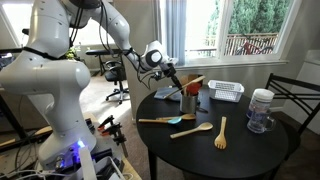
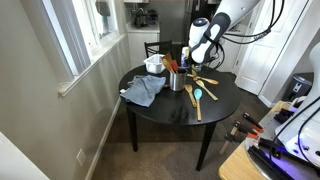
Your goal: Pick a wooden spoon and place it in the silver cup
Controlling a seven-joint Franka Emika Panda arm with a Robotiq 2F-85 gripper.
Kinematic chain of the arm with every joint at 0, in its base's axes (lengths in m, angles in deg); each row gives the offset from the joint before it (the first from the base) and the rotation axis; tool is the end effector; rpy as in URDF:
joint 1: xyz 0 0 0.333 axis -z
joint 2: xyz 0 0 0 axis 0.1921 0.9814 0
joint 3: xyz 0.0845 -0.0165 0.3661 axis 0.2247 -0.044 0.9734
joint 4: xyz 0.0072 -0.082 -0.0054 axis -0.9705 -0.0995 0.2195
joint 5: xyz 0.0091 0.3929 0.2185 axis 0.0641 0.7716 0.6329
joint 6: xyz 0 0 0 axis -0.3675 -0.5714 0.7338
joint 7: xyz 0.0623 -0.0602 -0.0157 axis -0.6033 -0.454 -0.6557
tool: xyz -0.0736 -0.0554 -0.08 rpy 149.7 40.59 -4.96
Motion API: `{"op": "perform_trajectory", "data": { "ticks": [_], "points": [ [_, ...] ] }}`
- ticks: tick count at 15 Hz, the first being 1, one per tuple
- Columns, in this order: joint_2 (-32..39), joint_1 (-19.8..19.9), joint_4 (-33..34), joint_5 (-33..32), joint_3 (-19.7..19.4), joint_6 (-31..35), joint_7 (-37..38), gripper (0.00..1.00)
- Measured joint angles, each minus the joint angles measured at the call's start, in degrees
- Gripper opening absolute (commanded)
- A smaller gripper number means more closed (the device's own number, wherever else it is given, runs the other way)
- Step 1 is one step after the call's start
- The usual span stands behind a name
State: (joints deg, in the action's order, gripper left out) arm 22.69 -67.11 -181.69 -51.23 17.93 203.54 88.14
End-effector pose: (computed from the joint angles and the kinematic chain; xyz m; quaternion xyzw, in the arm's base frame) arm 0.6297 0.0076 0.2298 0.9158 -0.2903 0.2300 0.1550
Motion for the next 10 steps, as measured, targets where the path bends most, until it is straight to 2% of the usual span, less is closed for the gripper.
{"op": "perform_trajectory", "data": {
  "ticks": [5, 10],
  "points": [
    [3.85, -8.06, 0.01, 0.0, -7.68, -3.94, 3.73, 0.12],
    [7.34, -11.47, 0.17, 0.0, -10.42, -7.13, 5.44, 0.12]
  ]
}}
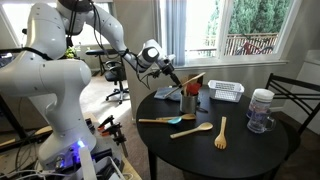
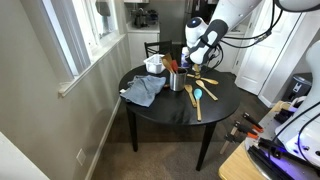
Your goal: Pick a wooden spoon and place it in the silver cup
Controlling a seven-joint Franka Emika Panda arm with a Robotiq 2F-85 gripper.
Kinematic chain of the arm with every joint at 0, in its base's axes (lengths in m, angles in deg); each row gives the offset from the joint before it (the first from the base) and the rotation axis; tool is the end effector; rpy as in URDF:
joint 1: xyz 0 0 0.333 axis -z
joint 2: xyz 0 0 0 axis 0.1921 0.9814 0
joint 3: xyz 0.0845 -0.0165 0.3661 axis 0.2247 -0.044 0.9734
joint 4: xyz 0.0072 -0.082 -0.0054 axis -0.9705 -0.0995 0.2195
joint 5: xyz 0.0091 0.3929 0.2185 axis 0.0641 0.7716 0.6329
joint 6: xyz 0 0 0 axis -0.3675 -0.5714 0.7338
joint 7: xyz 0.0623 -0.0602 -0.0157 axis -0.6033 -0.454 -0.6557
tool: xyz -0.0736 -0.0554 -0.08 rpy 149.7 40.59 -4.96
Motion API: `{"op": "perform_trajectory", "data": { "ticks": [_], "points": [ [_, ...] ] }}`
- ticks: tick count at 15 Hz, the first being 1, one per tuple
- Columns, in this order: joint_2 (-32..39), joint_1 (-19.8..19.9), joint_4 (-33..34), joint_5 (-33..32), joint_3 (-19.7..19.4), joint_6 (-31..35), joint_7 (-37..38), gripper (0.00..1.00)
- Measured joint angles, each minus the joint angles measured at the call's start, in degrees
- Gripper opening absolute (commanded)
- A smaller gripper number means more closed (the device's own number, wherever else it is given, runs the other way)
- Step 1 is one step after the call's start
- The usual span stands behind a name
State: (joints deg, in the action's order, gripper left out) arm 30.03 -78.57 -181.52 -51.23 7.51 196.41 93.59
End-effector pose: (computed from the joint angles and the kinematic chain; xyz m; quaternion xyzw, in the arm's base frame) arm 0.6230 0.0209 0.2421 0.8911 -0.3094 0.2372 0.2324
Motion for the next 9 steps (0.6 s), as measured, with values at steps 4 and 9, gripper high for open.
{"op": "perform_trajectory", "data": {
  "ticks": [4, 9],
  "points": [
    [2.78, -0.31, 0.82, 0.0, -0.25, -1.83, 1.34, 0.12],
    [6.86, -0.26, 3.46, -0.03, -0.5, -5.18, 3.59, 0.12]
  ]
}}
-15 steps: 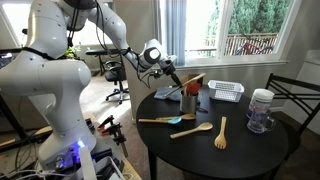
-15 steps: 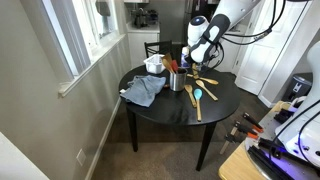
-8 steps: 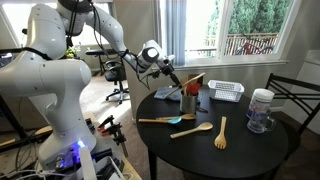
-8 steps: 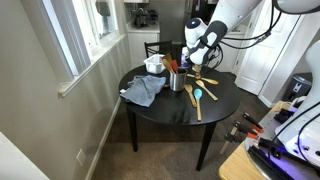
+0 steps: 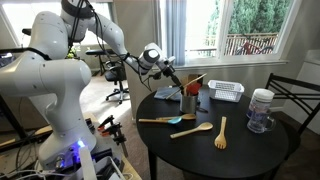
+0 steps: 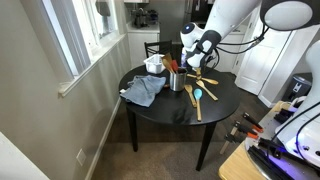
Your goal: Pick a wooden spoon and place it in the silver cup
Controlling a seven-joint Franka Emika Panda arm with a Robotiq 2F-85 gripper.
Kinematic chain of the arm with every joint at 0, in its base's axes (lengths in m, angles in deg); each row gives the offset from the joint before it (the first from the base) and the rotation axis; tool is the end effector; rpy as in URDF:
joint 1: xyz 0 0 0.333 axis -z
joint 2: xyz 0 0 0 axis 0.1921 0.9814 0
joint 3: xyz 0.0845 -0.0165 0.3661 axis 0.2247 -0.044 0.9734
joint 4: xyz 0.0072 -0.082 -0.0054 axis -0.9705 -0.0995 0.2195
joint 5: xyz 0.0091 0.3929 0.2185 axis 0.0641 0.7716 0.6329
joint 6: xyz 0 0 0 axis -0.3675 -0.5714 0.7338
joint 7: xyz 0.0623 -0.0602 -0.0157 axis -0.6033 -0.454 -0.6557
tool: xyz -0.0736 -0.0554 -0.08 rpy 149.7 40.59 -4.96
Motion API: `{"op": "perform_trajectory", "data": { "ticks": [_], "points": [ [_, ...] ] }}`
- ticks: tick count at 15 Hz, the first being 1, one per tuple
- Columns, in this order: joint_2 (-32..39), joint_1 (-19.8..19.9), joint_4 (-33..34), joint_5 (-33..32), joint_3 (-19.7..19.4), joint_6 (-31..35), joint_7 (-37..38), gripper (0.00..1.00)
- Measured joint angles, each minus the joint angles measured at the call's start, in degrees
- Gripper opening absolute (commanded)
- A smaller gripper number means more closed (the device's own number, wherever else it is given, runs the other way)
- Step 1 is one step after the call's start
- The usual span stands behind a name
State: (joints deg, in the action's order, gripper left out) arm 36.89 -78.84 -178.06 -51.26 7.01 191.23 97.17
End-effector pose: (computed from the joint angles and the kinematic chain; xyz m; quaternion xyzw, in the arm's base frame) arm 0.6341 0.0222 0.2251 0.8712 -0.3235 0.2322 0.2872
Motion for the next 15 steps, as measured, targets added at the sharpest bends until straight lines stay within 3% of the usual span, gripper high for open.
{"op": "perform_trajectory", "data": {
  "ticks": [15],
  "points": [
    [15.14, -0.02, 12.61, -9.69, -2.34, -11.39, 14.33, 0.12]
  ]
}}
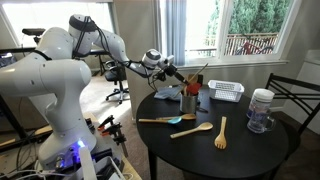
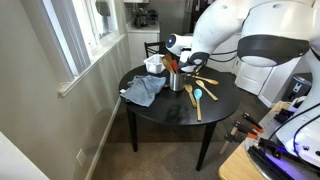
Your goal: Pick a wooden spoon and place it in the silver cup
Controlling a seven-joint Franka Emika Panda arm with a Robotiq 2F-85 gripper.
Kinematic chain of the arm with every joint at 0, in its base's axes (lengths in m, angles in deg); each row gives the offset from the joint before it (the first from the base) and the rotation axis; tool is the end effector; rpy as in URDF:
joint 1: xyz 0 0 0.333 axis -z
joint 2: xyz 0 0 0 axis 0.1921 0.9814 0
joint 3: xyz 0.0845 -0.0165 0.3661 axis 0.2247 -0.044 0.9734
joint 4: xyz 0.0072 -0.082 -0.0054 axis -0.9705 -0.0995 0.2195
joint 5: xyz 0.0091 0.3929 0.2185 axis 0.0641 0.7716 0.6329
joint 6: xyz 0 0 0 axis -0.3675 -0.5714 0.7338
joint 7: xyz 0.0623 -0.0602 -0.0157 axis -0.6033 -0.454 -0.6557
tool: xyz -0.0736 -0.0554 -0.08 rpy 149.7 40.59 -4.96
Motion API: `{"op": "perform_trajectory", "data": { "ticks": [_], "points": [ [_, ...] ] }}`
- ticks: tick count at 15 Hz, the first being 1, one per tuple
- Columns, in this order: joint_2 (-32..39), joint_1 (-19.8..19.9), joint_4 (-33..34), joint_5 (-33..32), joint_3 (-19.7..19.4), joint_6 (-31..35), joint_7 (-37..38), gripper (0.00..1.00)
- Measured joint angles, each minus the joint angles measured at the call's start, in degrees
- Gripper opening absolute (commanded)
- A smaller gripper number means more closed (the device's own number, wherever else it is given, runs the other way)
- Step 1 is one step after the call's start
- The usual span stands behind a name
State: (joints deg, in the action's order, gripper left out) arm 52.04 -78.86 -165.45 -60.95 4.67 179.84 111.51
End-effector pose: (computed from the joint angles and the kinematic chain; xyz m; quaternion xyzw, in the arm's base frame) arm 0.6873 0.0507 0.2114 0.7966 -0.3199 0.2933 0.4207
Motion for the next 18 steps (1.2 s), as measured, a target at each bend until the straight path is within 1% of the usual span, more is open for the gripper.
{"op": "perform_trajectory", "data": {
  "ticks": [8, 11, 14, 18],
  "points": [
    [4.52, 0.44, 8.48, -6.86, 0.49, 0.14, 0.74, 0.12],
    [6.07, 1.25, 11.32, -9.17, 0.5, 1.83, 0.74, 0.12],
    [7.74, 2.44, 13.11, -11.45, 0.36, 5.89, 0.74, 0.12],
    [11.0, 3.97, 14.39, -12.41, -0.66, 14.17, 0.74, 0.12]
  ]
}}
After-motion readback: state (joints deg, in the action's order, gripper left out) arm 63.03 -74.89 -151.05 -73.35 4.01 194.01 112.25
